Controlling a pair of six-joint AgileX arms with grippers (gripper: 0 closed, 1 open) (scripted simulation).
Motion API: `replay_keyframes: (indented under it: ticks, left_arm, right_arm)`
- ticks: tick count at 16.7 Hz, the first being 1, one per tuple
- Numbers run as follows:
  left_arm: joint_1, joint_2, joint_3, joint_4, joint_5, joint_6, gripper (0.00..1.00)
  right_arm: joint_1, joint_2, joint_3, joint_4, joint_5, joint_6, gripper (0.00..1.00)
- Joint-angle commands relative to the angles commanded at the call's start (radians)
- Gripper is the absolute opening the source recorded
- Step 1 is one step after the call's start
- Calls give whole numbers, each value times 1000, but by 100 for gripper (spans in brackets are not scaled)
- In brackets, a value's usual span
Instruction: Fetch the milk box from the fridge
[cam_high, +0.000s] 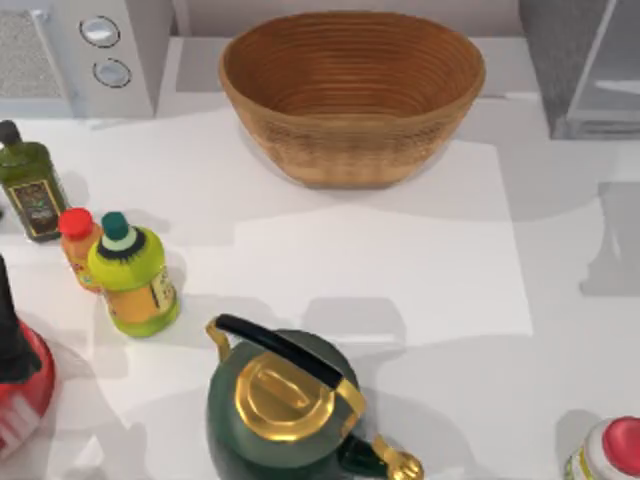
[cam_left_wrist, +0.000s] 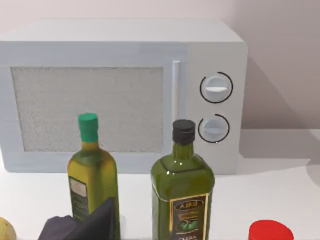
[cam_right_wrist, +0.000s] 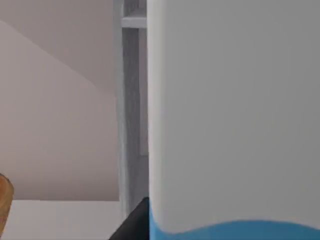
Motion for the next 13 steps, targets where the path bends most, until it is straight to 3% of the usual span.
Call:
replay_keyframes:
  ticks: [7, 13]
  left_arm:
    - [0, 0, 0, 0, 0, 0, 100]
    - [0, 0, 0, 0, 0, 0, 100]
  right_arm:
    - [73, -520, -241, -313, 68, -2, 0]
    - [86, -600, -286, -371, 81, -2, 0]
